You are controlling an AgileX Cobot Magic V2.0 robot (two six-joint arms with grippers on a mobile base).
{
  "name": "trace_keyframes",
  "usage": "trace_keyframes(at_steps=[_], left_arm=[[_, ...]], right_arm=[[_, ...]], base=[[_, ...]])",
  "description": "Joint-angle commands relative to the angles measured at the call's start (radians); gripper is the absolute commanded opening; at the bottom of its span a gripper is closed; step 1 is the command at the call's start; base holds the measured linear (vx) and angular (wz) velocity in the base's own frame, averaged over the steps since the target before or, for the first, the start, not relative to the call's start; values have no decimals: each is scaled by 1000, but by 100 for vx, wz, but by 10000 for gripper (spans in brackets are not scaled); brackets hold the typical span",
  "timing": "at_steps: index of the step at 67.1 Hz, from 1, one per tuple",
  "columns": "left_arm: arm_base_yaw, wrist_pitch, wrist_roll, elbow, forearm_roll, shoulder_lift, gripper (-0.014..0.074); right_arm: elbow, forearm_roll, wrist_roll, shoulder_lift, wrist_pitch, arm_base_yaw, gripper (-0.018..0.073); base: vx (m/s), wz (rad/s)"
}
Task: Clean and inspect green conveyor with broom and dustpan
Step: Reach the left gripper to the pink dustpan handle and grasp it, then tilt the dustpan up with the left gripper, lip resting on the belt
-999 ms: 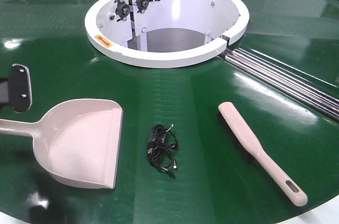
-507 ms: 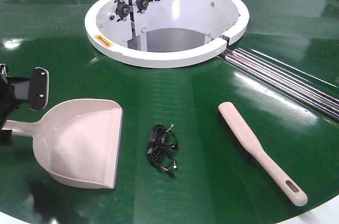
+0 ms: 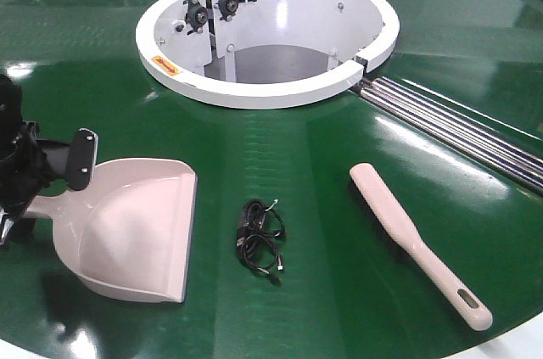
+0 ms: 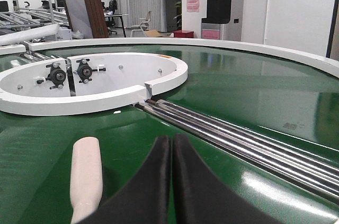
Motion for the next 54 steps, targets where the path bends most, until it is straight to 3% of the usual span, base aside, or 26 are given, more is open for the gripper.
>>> trace_keyframes(at_steps=[1,13,27,48,54], left_arm=[[-4,-39,1,-28,35,-28,584],[19,-53,6,-28,45,-6,532],[26,-79,34,-28,55,20,398],[26,-74,53,-28,56,9,27],[26,-64,54,-28,62,-6,-8]], right_arm=[[2,-11,-2,-11,-70,-8,-8],[2,-11,-2,-11,-70,-8,-8],[2,-11,-2,-11,-70,-8,-8],[2,-11,-2,-11,-70,-8,-8],[2,-11,-2,-11,-70,-8,-8]], base=[[0,0],[0,0],[0,0],[0,0],[0,0]])
